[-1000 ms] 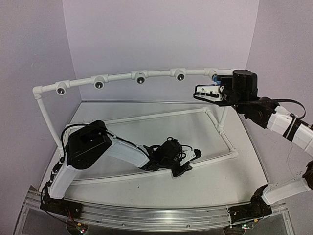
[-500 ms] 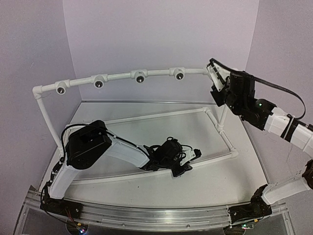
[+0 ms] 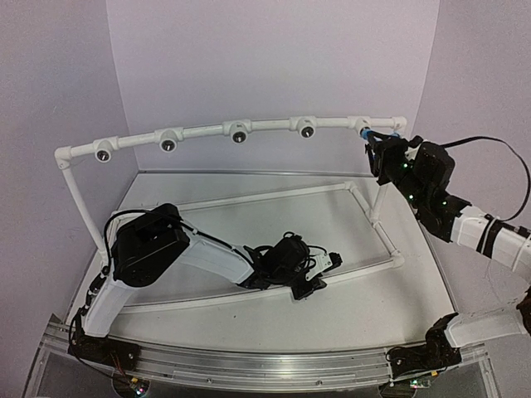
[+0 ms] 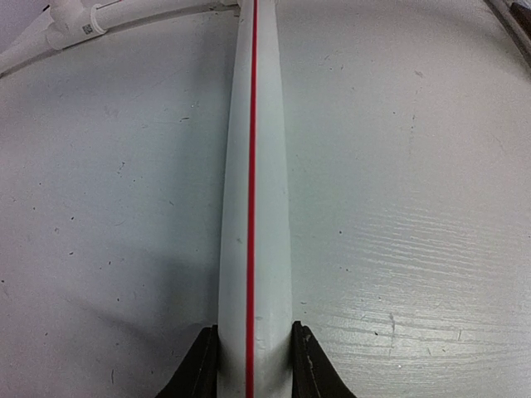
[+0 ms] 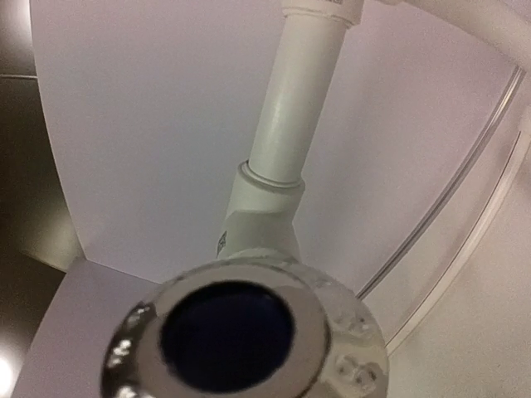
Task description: Install the water faucets
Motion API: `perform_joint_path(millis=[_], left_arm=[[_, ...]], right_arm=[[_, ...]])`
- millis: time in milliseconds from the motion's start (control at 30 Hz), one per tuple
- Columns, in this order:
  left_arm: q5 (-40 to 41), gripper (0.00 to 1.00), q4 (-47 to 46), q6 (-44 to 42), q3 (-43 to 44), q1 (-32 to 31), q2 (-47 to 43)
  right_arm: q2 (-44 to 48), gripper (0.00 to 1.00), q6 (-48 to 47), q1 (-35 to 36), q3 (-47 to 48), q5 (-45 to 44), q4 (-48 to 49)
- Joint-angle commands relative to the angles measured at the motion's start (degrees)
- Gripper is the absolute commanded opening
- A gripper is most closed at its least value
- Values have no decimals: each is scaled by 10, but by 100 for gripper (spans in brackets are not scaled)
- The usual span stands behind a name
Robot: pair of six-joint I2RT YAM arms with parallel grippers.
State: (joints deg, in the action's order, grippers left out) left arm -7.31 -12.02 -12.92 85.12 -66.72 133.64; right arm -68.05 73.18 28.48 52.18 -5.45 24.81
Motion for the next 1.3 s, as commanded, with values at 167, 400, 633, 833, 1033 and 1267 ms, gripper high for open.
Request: perform_joint_path(millis=[167, 400, 633, 833, 1033, 1267], left_arm=[[-78, 0, 135, -10, -20, -32, 52], [-83, 0, 135, -12, -19, -33, 52], [-81, 0, 135, -11, -19, -33, 52], [-79, 0, 135, -11, -20, -33, 51], [-79, 0, 135, -11, -18, -32, 53], [-80, 0, 135, -11, -17, -31, 54]], right_arm=[[163, 98, -343, -6, -15, -12, -142], [203, 98, -911, -6, 73, 61, -414], [165, 98, -1391, -6, 148, 96, -507], [97, 98, -1597, -5, 206, 20, -489], [48, 96, -1677, 15, 176, -78, -357], [15, 79, -1689, 50, 125, -181, -224]])
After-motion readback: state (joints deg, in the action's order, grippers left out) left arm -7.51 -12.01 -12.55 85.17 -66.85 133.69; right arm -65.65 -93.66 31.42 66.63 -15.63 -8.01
